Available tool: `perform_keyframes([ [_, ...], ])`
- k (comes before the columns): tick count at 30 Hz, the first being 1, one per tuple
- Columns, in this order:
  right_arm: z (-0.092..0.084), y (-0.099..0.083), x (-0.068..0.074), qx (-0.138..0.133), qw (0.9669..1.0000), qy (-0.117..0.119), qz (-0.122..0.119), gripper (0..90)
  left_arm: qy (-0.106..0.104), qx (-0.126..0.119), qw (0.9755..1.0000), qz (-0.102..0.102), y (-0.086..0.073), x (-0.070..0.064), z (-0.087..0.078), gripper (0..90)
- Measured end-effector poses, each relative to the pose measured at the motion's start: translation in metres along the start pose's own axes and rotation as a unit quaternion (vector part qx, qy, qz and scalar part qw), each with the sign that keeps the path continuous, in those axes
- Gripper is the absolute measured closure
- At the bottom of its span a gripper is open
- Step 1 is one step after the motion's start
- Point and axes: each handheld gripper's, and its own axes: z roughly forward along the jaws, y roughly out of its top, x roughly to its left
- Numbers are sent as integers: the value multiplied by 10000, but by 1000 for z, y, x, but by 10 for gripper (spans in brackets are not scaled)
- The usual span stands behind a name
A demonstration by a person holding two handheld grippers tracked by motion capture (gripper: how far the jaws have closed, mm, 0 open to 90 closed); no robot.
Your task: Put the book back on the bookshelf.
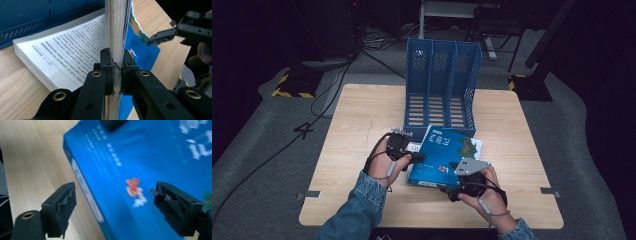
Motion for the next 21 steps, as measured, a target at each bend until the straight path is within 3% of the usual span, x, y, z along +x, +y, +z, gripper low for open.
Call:
perform_keyframes([
  [7,11,5,8,16,9999,-102,95,187,-74,46,10000,26,3,4,4,835],
  [13,28,7,19,142,9997,-48,167,179,-212,95,9997,59,7,8,6,835],
  [21,43,12,30,14,9986,-512,-106,117,-259,154,9995,67,13,10,11,835],
])
